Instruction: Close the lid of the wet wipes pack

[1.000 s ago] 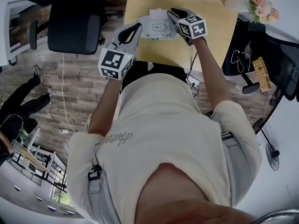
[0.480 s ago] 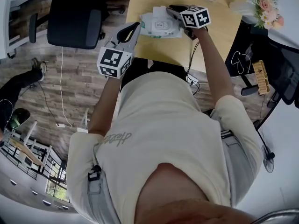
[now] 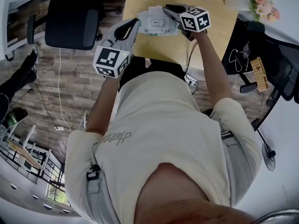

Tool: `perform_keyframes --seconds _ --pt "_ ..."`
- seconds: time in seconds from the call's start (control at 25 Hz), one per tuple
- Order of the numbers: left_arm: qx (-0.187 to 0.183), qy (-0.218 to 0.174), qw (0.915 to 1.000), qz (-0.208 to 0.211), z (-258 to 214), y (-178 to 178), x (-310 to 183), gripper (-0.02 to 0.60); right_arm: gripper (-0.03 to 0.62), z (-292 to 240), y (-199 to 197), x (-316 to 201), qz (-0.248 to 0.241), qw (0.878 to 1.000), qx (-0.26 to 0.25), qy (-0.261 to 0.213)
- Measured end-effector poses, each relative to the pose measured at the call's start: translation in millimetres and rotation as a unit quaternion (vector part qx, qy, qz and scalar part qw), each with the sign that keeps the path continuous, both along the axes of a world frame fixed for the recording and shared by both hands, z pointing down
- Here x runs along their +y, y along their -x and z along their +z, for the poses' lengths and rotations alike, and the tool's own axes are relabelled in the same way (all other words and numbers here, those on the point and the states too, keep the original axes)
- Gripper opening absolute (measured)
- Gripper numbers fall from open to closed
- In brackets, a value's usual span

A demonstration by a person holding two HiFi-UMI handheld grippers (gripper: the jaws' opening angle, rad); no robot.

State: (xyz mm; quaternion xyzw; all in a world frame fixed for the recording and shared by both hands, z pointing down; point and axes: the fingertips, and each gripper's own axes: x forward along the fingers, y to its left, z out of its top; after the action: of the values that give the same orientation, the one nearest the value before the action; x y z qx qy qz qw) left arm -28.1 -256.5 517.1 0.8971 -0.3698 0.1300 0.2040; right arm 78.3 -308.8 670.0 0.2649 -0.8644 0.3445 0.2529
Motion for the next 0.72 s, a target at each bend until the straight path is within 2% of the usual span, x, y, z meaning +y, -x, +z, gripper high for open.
perform_keyframes --seconds 0.28,0.72 --pt "0.004 -0.019 0.9997 0.011 -13.4 -5.9 18.5 0.017 0.079 -22.8 6.0 35.5 -0.006 0.999 -0.026 -0.026" --pt "-0.001 -0.022 0.9993 0.029 -23.5 -7.6 41.2 0.017 0.079 -8.9 3.3 89.7 -0.005 1.000 -0.003 0.005"
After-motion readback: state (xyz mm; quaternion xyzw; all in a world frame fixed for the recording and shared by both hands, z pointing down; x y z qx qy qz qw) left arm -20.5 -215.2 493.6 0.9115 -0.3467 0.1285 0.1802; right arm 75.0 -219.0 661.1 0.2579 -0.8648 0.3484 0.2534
